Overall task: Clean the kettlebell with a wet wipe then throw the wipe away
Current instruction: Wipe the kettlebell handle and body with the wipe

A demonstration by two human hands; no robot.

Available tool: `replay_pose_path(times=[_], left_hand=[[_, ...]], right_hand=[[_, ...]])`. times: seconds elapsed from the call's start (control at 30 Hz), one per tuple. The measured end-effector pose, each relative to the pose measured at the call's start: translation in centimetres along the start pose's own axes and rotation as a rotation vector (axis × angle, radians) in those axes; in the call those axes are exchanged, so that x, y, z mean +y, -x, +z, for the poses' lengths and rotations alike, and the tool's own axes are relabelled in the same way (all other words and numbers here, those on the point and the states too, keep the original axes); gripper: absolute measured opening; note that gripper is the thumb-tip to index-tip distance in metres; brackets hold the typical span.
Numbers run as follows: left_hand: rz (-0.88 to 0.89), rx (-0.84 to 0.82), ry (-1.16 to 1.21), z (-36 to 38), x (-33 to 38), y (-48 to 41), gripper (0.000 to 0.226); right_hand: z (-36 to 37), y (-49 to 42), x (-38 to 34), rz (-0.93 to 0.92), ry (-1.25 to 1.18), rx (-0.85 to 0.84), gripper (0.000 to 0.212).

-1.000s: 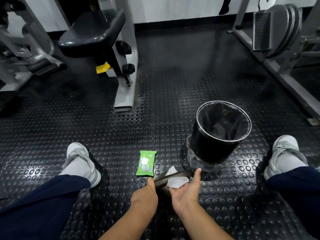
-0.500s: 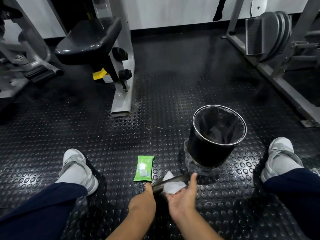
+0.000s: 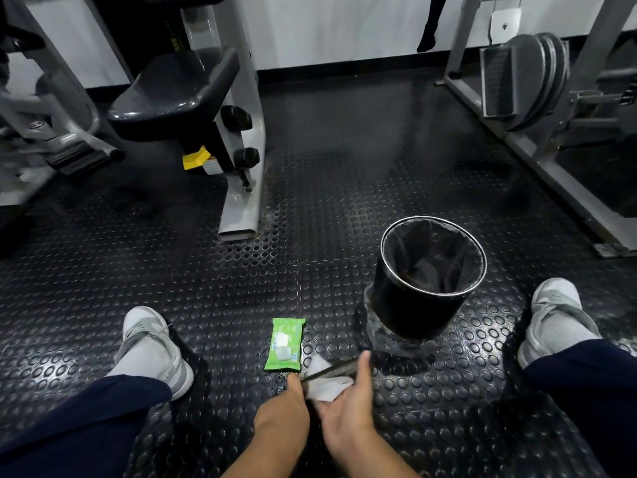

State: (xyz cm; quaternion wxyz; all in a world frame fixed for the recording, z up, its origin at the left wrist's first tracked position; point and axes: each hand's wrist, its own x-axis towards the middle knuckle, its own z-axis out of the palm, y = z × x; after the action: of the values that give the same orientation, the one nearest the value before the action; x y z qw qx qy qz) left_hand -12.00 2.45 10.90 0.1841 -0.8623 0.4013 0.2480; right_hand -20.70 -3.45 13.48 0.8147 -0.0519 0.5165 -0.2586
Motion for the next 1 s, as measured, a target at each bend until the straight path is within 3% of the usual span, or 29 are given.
replay_pose_path(times=[0.13,0.3,0.37,0.5,0.6,0.8,0.9,1.0], left_hand=[[0.018,-0.011,-0.013,-0.1,0.0,0.1,0.073],[0.046,0.003,-0.084,0.5,-0.3,0.0,0.079],[0.035,0.003,-0.068,0.4,-0.2,-0.1,0.079],[-0.003,-0.002,0.016,0.8,-0.2,-0.8,0.068],[-0.007,0.014,0.044,0.7,-0.2,-0.7,0.063],[-0.002,0.028,-0.02,0.6,-0.1,-0.2,0.073],[-0.015,0.028,0.021,0.7,0.0,-0.4,0.069],[-0.023,0.002,0.089,0.3,0.0,-0.5,0.061]], right_hand=[[0.0,0.6,0.9,0.067,0.057,-0.1,0.09],[-2.0,-2.4,-2.3,-0.04,-0.157,0.062,0.098],[-1.7,-2.2,-2.3,-0.045,-0.137,0.077,0.095],[0.1,0.6,0.4,0.046,-0.008,-0.041,0.088],[-0.2,0.4,0.6,0.085,-0.041,-0.072,0.087],[-1.7,-2.4,-2.2,-0.057,-0.217,0.099,0.093],[-1.0,-1.7,-1.5,-0.06,-0.171,0.095,0.089],[0.3,0.4,0.1,0.055,-0.049,-0.009,0.086]])
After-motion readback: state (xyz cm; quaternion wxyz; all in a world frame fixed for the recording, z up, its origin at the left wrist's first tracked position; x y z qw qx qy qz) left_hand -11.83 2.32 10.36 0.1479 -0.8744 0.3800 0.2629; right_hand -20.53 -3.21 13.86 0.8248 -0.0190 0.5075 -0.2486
